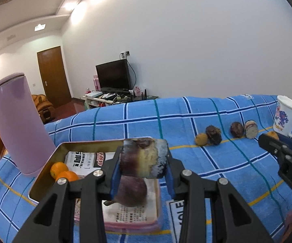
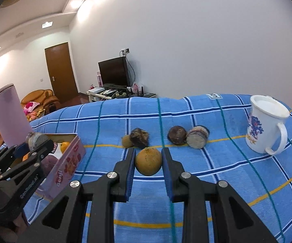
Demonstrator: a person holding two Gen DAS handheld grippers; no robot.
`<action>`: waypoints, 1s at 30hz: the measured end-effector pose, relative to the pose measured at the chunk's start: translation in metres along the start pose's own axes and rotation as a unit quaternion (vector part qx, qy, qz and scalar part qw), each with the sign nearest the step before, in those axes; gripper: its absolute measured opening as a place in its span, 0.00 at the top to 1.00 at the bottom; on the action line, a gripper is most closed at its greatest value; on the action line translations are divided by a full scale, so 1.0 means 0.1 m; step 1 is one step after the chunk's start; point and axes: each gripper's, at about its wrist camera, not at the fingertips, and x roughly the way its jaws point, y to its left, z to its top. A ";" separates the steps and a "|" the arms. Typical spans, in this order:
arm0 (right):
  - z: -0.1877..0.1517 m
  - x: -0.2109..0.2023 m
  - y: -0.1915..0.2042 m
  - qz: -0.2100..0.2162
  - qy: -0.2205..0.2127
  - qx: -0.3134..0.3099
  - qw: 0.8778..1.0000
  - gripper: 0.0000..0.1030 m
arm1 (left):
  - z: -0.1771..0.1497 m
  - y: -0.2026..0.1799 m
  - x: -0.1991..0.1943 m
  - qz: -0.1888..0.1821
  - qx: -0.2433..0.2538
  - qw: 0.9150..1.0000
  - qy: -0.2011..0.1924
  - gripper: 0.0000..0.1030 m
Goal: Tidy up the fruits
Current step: 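Carry the striped fruit and tan fruit over the tin box with both tools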
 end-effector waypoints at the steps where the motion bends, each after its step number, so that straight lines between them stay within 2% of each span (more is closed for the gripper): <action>1: 0.00 0.00 0.05 0.001 -0.002 -0.002 1.000 0.73 | -0.01 0.03 0.01 -0.004 -0.005 1.000 0.001 0.63; 4: 0.01 0.02 0.20 0.005 -0.007 -0.009 1.000 0.73 | -0.01 0.13 0.01 -0.007 -0.017 1.000 0.005 0.63; 10: 0.05 0.04 0.54 0.033 -0.006 -0.018 0.999 0.73 | 0.07 0.28 -0.05 0.015 -0.028 0.999 -0.021 0.63; 16: 0.08 0.04 0.85 0.058 -0.014 -0.023 0.998 0.73 | 0.10 0.51 -0.01 0.028 -0.053 0.998 -0.016 0.63; 26: 0.11 0.17 1.25 0.098 -0.011 -0.022 0.995 0.73 | 0.13 1.04 0.08 0.075 -0.091 0.993 -0.009 0.63; 30: 0.14 0.24 1.42 0.111 -0.011 -0.022 0.994 0.73 | 0.13 1.33 0.11 0.112 -0.107 0.988 -0.007 0.63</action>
